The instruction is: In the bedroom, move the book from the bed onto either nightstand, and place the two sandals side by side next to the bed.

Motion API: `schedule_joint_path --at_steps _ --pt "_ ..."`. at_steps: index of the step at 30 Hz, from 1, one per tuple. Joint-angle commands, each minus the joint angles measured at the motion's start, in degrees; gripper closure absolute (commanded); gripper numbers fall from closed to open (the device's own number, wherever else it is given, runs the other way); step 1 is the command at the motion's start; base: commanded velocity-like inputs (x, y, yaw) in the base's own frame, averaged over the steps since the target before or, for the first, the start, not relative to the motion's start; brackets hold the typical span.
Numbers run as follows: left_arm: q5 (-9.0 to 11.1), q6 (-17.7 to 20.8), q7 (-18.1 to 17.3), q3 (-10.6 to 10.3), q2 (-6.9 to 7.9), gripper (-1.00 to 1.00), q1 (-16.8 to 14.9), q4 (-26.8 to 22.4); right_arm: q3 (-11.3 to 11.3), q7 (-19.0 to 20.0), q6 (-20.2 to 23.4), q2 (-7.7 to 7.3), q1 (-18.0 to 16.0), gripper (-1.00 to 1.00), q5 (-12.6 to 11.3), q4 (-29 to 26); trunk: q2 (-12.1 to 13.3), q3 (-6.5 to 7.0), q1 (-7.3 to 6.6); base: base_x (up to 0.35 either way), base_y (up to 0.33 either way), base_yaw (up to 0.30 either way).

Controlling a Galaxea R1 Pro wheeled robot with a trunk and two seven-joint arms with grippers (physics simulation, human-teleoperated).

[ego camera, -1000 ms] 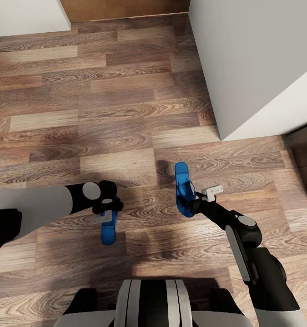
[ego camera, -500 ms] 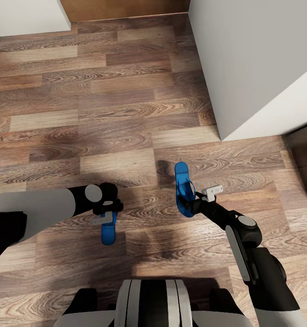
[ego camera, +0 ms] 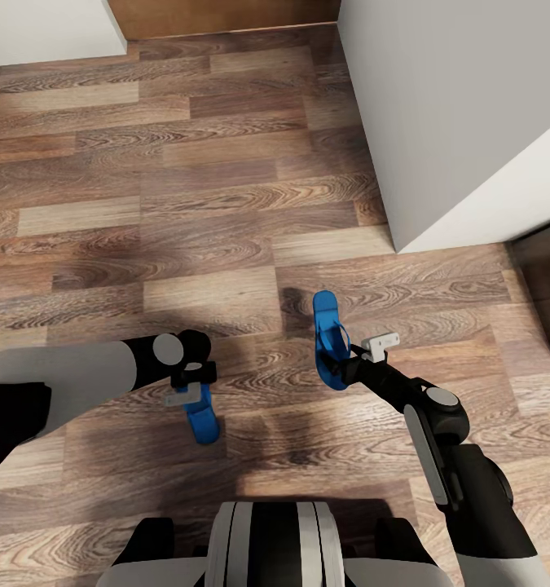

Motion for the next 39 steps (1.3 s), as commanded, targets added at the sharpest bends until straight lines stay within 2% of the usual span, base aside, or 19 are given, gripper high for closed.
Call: schedule_joint_path --at_steps 1,25,30,36,39 --pt "-0.37 -0.23 0.17 -0.1 0.04 1.0 -0.05 -0.17 0.03 -0.02 0.36 -0.03 -0.03 1.0 -0.26 -0.06 -0.01 -0.03 0.0 0.0 0.0 0.0" --pt "-0.34 -0.31 0.17 0.28 0.03 1.0 -0.18 -0.19 0.03 -0.02 0.36 0.02 0.06 1.0 -0.25 -0.06 -0.01 -0.03 0.0 0.0 0.0 0.0" --pt "0.03 -0.21 0.03 2.2 0.06 1.0 -0.52 -0.29 0.03 -0.02 0.36 -0.01 0.06 1.0 -0.26 -0.06 -0.01 -0.03 0.0 0.0 0.0 0.0" --pt "0.02 -0.04 0.0 3.35 0.29 1.0 -0.8 -0.75 0.03 -0.02 0.35 -0.03 0.12 1.0 -0.26 -0.06 -0.01 -0.03 0.0 0.0 0.0 0.0" --pt "-0.21 0.56 0.3 5.84 0.73 1.0 -1.98 -1.02 0.04 -0.02 0.35 0.0 0.14 1.0 -0.26 -0.06 -0.01 -0.03 0.0 0.0 0.0 0.0"
